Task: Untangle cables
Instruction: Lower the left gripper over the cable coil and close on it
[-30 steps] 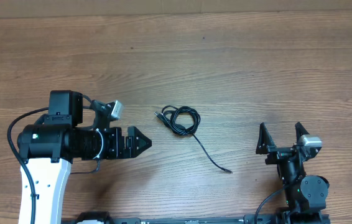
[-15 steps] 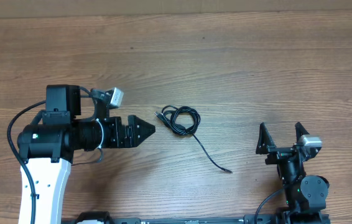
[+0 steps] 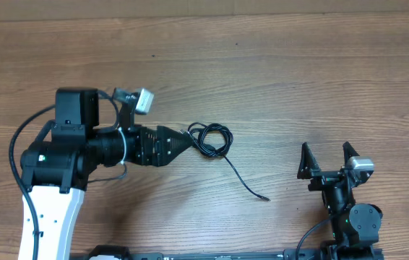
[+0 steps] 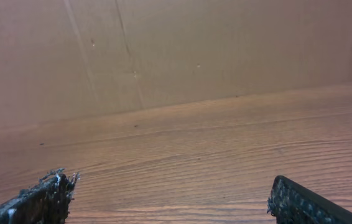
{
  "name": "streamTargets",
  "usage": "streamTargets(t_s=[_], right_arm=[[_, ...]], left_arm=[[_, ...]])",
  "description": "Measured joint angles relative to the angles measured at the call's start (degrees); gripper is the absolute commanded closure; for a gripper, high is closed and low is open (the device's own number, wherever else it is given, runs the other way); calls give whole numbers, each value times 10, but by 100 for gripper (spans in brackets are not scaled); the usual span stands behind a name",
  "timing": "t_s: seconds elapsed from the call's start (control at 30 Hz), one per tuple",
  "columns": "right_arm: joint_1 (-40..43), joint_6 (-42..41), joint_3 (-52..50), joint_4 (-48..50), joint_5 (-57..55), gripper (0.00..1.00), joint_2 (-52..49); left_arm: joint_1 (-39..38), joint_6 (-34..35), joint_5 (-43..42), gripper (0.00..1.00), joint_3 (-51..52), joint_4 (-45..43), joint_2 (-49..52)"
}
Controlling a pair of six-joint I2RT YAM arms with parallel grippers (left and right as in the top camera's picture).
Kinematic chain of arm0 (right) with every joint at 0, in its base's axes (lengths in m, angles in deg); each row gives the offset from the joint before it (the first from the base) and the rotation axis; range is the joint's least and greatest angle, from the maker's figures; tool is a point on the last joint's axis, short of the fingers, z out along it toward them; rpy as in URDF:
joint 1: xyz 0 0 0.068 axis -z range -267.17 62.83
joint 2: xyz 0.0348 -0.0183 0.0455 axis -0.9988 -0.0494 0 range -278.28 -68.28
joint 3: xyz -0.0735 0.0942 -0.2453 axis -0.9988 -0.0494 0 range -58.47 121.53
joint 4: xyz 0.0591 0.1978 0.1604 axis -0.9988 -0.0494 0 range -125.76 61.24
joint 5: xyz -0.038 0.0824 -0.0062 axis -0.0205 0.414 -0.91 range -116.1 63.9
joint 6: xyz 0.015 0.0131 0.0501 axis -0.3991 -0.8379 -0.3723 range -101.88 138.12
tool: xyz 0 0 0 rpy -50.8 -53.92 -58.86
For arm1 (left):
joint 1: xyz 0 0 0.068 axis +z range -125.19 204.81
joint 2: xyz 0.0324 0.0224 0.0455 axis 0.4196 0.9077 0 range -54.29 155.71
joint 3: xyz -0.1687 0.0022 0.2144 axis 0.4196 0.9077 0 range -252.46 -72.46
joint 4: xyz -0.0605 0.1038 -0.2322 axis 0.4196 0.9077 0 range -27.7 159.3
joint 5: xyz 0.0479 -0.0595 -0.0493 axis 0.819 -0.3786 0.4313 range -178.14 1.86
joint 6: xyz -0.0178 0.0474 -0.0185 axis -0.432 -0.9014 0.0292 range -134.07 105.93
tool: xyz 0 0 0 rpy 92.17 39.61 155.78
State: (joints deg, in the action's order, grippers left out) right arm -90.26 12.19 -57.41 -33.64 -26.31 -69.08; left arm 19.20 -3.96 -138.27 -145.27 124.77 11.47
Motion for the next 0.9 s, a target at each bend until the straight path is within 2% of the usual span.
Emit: streamTargets(t_s=[0.27, 0.53, 0.73, 0.9], right_arm=[[0, 0, 0, -1, 0, 0, 0], [0, 0, 0, -1, 0, 0, 0], [0, 0, 0, -1, 0, 0, 0], [0, 0, 0, -1, 0, 0, 0]], left_arm=[[-109, 52, 184, 0, -115, -3, 0], [-179, 78, 405, 0, -145, -3, 2], [-206, 70, 465, 0, -147, -8, 39], [-235, 24, 478, 0, -147, -17, 96]])
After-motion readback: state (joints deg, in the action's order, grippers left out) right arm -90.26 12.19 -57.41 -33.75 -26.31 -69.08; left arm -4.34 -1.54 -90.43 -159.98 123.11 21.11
